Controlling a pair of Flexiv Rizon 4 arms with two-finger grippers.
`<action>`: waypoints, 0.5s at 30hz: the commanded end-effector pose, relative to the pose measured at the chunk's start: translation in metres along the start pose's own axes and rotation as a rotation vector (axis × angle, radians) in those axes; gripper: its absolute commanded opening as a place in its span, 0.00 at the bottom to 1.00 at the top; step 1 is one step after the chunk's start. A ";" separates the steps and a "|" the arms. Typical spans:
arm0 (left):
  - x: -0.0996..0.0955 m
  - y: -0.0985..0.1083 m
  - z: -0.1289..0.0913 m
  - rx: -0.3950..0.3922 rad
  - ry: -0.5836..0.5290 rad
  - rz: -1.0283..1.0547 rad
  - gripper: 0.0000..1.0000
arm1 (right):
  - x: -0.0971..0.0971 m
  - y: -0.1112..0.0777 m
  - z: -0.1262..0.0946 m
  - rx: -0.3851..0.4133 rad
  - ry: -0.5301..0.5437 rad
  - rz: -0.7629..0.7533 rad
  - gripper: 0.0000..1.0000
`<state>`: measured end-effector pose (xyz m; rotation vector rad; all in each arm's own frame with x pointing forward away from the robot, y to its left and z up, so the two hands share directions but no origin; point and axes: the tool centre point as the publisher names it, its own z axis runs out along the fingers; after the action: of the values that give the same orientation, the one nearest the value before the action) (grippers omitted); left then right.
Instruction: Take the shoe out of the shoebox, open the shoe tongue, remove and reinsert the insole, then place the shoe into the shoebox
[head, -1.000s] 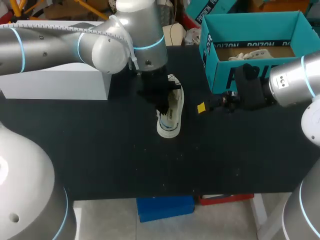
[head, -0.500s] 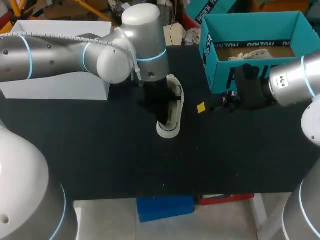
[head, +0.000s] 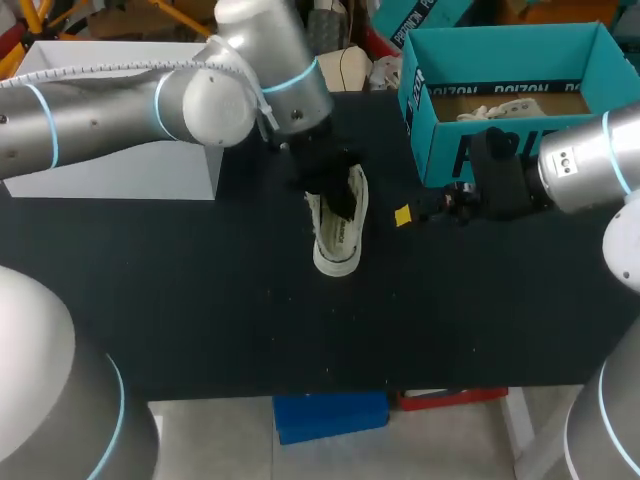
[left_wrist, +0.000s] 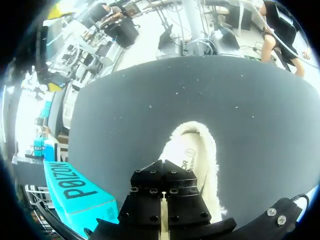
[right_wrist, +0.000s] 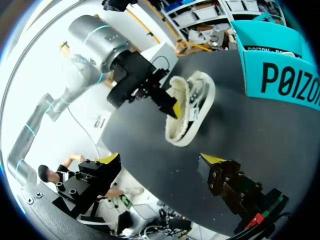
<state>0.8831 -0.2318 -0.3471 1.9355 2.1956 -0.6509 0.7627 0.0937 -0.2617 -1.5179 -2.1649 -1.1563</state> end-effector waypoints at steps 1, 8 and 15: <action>-0.001 0.006 -0.061 -0.027 -0.208 -0.084 0.00 | 0.000 0.000 0.000 0.002 -0.001 0.001 1.00; -0.008 0.057 -0.108 -0.230 -0.324 -0.164 0.00 | 0.000 0.000 0.000 0.002 -0.001 0.001 1.00; -0.003 0.102 -0.104 -0.279 -0.285 -0.221 0.00 | 0.000 0.000 0.000 0.002 -0.001 0.001 1.00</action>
<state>0.9992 -0.1783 -0.2648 1.4035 2.2002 -0.5943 0.7627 0.0937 -0.2617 -1.5179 -2.1649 -1.1563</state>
